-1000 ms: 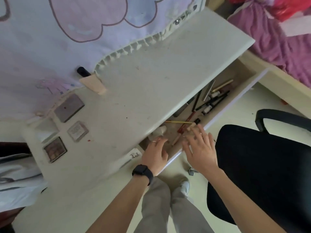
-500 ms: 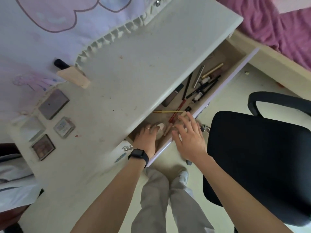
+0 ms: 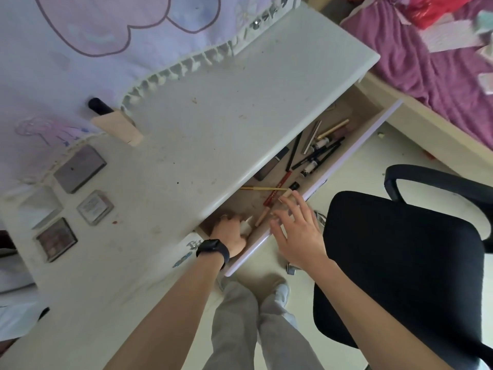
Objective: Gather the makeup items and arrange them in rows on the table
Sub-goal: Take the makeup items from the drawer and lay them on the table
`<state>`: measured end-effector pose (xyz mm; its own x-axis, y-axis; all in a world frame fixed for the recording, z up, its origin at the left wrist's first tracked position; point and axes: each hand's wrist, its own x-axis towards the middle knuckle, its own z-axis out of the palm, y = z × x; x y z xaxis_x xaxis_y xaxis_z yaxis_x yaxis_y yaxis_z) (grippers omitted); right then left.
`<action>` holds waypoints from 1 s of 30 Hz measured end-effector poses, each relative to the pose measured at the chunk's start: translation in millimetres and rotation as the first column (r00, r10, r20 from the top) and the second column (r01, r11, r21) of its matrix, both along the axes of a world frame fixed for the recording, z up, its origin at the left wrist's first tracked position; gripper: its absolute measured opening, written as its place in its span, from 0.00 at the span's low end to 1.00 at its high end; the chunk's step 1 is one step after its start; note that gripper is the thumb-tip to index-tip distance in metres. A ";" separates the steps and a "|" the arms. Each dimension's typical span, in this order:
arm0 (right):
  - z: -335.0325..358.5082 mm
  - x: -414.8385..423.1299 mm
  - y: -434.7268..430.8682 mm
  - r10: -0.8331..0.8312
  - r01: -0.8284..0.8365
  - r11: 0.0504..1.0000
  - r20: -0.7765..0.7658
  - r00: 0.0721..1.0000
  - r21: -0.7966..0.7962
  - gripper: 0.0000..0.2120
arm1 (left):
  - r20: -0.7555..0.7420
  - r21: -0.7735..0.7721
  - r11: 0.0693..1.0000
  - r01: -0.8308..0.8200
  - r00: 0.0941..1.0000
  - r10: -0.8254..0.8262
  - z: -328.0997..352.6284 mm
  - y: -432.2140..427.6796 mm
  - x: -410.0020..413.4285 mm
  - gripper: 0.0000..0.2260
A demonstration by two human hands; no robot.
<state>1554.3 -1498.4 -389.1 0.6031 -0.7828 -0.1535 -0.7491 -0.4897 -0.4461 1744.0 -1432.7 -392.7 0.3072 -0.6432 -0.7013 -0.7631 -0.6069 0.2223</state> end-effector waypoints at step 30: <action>-1.2 134.1 -141.6 -0.280 0.463 0.807 -0.453 0.847 0.368 0.18 | -0.340 -0.579 0.568 -0.585 0.806 0.484 130.0 5.4 104.7 0.12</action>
<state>1688.3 -1640.0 -390.3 0.1080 -0.7200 -0.6855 -0.9780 0.0469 -0.2034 1848.8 -1427.3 -262.8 0.6851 -0.6835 -0.2520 -0.2793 -0.5660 0.7757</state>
